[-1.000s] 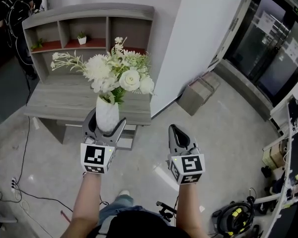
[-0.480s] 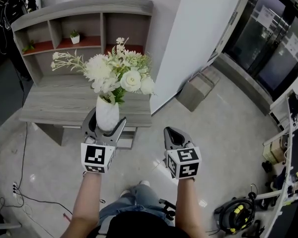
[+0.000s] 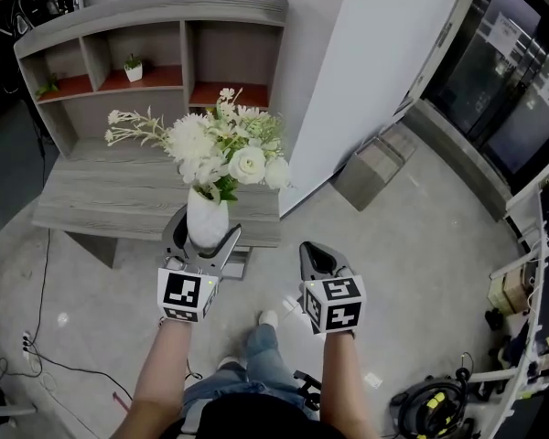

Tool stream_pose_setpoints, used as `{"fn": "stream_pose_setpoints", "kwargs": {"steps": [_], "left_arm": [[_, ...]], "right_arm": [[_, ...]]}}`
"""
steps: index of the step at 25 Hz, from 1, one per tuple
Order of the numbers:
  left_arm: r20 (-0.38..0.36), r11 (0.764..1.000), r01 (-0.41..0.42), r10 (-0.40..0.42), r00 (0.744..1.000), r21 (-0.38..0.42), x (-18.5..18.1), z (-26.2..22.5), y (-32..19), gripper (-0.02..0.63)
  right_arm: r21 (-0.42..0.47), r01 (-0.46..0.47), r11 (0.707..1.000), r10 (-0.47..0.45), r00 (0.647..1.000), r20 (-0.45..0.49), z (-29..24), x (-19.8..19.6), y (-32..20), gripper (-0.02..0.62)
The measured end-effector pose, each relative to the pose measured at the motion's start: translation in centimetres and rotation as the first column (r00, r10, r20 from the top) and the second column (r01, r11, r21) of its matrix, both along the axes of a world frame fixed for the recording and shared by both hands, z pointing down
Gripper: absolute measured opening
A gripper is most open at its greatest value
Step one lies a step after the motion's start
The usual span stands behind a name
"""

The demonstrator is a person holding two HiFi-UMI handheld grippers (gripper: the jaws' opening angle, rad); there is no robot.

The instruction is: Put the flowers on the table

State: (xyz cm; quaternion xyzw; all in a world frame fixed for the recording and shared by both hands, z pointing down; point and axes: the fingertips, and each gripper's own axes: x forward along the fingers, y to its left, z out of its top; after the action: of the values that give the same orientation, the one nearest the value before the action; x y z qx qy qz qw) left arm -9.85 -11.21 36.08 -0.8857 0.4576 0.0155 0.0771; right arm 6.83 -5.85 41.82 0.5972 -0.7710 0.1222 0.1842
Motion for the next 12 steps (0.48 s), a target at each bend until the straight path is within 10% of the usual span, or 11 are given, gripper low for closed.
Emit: {"fn": "stream_pose_setpoints", "kwargs": {"steps": [12], "left_arm": [[-0.010,0.999,0.032,-0.033,0.999,-0.021,6.4,2.8,-9.5,0.394]], "right_arm": [[-0.021,0.101,0.995,-0.101,0.995,0.017,1.6,5.1,-10.0,0.015]]}}
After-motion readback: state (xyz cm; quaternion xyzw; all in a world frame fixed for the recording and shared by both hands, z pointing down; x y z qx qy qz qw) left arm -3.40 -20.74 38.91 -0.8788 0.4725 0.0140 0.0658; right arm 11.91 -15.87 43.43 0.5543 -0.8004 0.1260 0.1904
